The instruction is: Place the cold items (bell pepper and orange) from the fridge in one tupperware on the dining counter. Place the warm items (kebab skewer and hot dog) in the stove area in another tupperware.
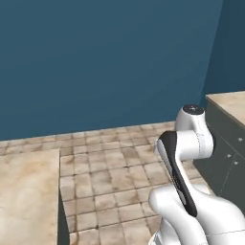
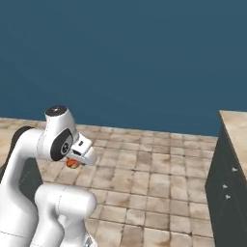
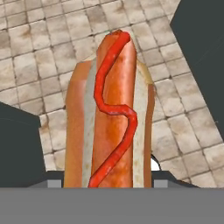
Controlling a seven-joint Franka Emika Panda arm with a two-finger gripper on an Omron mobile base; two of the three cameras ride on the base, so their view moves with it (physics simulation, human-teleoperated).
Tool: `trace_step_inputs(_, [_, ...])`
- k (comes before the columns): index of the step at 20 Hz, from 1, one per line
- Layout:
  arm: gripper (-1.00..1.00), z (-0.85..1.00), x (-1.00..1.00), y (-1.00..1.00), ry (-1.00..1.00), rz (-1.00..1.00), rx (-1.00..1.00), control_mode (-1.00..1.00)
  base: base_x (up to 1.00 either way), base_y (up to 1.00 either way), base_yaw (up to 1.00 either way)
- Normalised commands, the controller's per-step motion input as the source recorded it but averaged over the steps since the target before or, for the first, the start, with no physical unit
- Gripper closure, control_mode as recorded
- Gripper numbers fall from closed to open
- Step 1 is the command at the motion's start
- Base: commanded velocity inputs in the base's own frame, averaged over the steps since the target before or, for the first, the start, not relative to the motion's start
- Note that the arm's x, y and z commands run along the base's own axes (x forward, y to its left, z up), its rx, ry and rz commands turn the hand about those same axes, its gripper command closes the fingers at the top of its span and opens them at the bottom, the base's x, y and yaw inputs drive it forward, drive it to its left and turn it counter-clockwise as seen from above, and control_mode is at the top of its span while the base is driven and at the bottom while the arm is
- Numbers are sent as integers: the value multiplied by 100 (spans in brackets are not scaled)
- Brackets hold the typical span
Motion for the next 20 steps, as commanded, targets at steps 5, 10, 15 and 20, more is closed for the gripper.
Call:
trace_step_inputs(5, [100,0,0,0,0,0,0,100,100,15,2])
trace_step_inputs(10, [100,0,0,0,0,0,0,100,100,-64,35])
trace_step_inputs(15, [100,0,0,0,0,0,0,100,100,-74,44])
trace_step_inputs(20, [100,0,0,0,0,0,0,100,100,-20,35])
